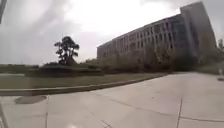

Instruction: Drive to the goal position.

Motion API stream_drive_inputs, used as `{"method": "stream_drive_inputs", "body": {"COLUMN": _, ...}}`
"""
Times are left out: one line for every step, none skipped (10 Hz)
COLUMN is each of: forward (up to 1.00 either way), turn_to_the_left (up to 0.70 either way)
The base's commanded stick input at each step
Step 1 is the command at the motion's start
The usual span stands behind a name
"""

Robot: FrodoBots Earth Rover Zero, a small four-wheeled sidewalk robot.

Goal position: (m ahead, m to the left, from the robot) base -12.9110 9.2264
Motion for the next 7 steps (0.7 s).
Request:
{"method": "stream_drive_inputs", "body": {"forward": 0.00, "turn_to_the_left": 0.45}}
{"method": "stream_drive_inputs", "body": {"forward": 0.00, "turn_to_the_left": 0.45}}
{"method": "stream_drive_inputs", "body": {"forward": 0.00, "turn_to_the_left": 0.45}}
{"method": "stream_drive_inputs", "body": {"forward": 0.00, "turn_to_the_left": 0.45}}
{"method": "stream_drive_inputs", "body": {"forward": 0.00, "turn_to_the_left": 0.45}}
{"method": "stream_drive_inputs", "body": {"forward": 0.00, "turn_to_the_left": 0.45}}
{"method": "stream_drive_inputs", "body": {"forward": 0.00, "turn_to_the_left": 0.45}}
